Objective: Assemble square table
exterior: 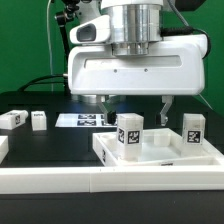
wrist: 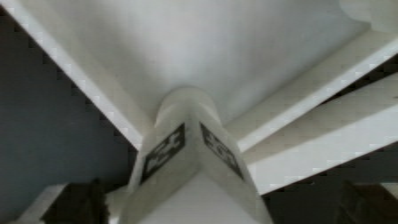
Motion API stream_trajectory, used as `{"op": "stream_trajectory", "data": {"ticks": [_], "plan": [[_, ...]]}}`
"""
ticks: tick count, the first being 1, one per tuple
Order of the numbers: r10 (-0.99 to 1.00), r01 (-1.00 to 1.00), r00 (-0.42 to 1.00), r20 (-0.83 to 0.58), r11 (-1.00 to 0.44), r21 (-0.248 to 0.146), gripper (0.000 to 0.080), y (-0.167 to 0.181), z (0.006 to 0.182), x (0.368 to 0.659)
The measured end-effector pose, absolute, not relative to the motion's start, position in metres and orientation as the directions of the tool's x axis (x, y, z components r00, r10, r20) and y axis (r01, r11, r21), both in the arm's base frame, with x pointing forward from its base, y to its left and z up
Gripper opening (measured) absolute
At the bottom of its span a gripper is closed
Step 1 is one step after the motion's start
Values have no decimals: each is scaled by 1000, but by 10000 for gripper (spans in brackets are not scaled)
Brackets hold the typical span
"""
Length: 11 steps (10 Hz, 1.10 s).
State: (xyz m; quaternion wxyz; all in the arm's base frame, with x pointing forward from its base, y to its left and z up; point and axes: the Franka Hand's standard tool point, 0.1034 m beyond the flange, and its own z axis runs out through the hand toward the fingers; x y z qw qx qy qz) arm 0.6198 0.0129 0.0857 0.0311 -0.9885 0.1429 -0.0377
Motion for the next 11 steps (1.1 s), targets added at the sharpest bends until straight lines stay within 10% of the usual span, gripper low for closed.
{"op": "stream_trajectory", "data": {"ticks": [11], "plan": [[249, 251, 965, 87, -968, -18, 581, 9, 84, 618]]}}
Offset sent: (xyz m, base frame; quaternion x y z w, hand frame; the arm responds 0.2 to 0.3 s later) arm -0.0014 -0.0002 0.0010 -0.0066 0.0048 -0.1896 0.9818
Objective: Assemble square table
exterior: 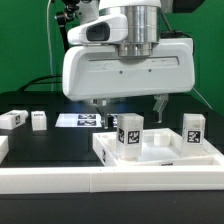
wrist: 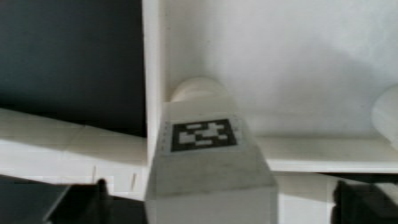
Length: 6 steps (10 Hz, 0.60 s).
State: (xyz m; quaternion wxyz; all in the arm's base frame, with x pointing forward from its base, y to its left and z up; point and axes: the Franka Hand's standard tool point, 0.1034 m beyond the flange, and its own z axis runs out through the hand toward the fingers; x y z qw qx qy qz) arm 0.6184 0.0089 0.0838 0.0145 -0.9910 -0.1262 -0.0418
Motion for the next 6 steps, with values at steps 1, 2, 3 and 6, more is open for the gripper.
{"op": "stream_trajectory", "data": {"ticks": [1, 2, 3, 6], "plan": [[249, 251, 965, 87, -968, -18, 431, 9, 84, 618], [249, 251, 965, 87, -968, -17, 294, 8, 84, 619], [229, 232, 969, 86, -973, -18, 290, 7, 84, 619], [161, 163, 984, 83, -986, -28, 290, 5, 84, 619]]}}
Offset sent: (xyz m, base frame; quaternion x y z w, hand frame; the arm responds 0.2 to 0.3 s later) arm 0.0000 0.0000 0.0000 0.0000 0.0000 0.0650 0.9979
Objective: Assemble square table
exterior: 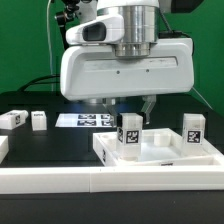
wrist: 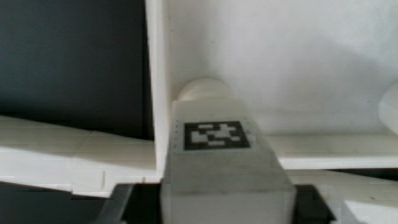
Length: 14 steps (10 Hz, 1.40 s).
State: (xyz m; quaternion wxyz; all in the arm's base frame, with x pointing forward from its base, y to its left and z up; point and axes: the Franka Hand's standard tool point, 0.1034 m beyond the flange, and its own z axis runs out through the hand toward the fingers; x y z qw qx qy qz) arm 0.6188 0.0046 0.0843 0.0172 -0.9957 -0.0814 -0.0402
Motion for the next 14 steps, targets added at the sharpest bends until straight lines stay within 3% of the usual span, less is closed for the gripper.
{"op": "stream_trajectory", "data": {"ticks": [5, 10, 14], "plan": [[-377, -372, 925, 52, -924, -90, 290, 3, 82, 619], [-770, -765, 638, 16, -636, -100, 290, 3, 81, 620], [-907, -902, 421, -2, -418, -106, 290, 3, 81, 620]]}}
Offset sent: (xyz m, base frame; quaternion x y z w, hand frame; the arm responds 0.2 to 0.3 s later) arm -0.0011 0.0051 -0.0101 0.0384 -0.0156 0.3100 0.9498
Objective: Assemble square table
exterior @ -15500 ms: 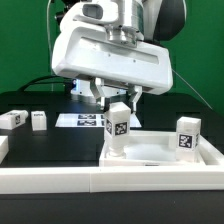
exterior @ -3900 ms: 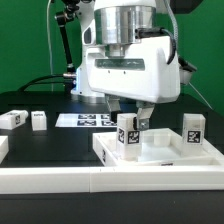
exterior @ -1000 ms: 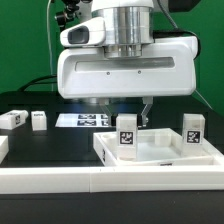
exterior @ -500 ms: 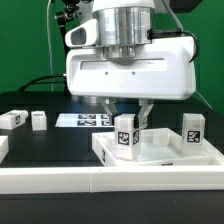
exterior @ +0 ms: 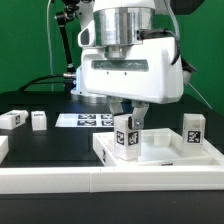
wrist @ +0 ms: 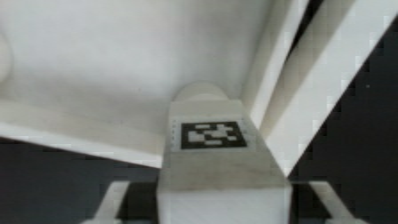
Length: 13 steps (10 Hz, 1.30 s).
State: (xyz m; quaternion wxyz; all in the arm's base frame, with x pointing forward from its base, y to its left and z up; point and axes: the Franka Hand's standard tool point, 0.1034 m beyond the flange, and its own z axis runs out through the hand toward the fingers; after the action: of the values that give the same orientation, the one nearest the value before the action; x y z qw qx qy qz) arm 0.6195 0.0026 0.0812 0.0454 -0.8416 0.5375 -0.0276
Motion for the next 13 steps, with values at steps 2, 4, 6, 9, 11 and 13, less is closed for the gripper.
{"op": "stream_trajectory", "data": {"ticks": [2, 4, 6, 9, 11, 13], "plan": [[-929, -924, 371, -11, -368, -107, 290, 3, 81, 619], [-951, -946, 308, -18, -304, -112, 290, 2, 81, 620], [-969, -963, 247, -24, -243, -113, 290, 3, 81, 620], [-917, -913, 399, -18, -395, -102, 612, 6, 83, 621], [-825, -820, 565, 2, -562, -105, 638, 7, 85, 623], [-658, -654, 753, 18, -750, -96, 648, 6, 83, 621]]}}
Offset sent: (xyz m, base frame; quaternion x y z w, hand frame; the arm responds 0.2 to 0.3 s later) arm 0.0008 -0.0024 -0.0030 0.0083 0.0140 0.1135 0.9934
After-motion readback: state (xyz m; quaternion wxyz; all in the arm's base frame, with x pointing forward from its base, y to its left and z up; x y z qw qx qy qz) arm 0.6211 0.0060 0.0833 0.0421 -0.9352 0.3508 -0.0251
